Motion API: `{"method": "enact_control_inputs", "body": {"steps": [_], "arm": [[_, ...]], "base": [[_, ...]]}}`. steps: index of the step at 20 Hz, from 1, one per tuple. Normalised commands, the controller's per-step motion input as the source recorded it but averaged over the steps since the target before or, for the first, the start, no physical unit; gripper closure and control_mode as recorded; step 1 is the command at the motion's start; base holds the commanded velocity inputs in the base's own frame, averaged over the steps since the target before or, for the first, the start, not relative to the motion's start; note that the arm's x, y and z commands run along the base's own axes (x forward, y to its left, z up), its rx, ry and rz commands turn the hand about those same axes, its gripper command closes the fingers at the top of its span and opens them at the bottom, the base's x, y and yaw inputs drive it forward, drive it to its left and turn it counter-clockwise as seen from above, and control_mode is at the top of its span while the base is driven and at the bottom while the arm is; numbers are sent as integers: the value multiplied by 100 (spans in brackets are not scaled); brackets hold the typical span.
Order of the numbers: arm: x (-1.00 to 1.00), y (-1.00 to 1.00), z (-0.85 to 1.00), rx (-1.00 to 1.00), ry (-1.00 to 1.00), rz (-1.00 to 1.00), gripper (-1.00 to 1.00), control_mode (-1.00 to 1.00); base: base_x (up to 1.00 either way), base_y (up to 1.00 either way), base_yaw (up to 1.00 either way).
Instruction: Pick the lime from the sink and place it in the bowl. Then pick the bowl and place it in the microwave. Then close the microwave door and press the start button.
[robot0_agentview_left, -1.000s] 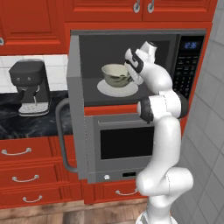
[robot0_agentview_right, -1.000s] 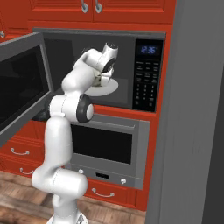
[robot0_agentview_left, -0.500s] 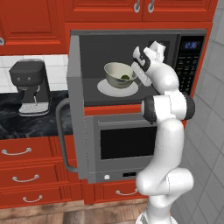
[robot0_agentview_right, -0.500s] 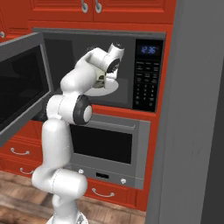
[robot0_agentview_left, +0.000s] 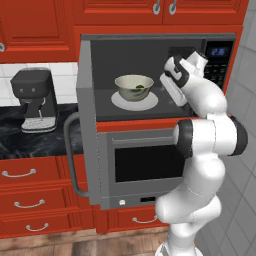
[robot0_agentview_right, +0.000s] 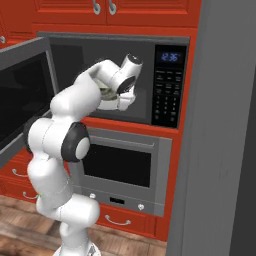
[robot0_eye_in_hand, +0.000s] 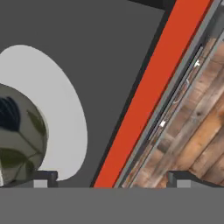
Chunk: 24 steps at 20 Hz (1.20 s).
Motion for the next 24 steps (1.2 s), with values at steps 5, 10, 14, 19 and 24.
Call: {"method": "enact_control_inputs", "body": {"steps": [5, 10, 14, 19, 24], "arm": [[-100, 0, 30, 0, -33, 0, -100, -100], [-100, 0, 30, 0, -36, 0, -100, -100], [-100, 0, 50, 0, -27, 0, -100, -100], [-100, 0, 62, -3, -12, 0, -100, -100], [-100, 5, 76, -8, -1, 1, -100, -100]], "base": [[0, 0, 0], [0, 0, 0], [0, 0, 0], [0, 0, 0], [0, 0, 0]]}}
